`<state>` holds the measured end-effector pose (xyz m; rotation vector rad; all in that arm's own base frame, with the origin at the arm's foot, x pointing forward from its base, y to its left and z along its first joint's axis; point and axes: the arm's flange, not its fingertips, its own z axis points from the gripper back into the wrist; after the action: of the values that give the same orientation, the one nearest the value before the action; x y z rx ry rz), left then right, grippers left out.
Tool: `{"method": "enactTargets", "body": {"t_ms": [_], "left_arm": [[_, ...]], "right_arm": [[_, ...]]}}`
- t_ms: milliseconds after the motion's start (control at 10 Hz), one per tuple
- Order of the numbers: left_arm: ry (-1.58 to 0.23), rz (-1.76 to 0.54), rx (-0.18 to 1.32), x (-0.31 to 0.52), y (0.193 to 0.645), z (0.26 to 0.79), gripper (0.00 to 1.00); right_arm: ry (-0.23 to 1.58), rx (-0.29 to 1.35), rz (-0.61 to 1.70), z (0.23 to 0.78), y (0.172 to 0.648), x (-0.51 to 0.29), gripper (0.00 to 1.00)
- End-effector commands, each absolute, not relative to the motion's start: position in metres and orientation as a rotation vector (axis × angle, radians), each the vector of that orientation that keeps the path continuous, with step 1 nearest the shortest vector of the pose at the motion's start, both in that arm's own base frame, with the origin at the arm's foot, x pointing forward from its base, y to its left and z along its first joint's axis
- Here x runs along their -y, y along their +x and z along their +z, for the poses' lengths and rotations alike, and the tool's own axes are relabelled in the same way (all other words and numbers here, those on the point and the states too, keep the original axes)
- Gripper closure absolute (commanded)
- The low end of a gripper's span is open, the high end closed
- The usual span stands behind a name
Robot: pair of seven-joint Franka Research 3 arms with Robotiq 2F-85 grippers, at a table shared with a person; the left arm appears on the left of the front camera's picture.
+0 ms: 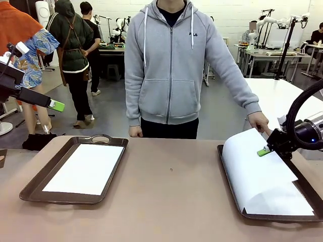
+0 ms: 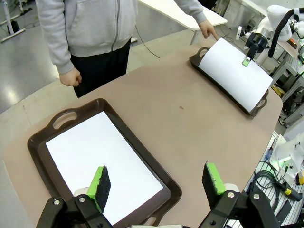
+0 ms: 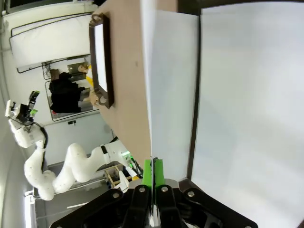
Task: Sort the A4 documents.
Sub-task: Place the A4 Paper in the designated Handle tray.
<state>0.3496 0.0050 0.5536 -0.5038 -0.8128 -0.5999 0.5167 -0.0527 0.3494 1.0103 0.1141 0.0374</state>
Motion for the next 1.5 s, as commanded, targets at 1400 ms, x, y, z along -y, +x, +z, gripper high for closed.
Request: {"method": "enactTargets", "body": {"t_ms": [1400], "left_arm": [[-0.503,-0.601,0.816,-0.005,0.35,0.553,0.0]], "right_arm": [[0.616,-0.096,-0.086,0.344,0.507,0.078,0.99]]}}
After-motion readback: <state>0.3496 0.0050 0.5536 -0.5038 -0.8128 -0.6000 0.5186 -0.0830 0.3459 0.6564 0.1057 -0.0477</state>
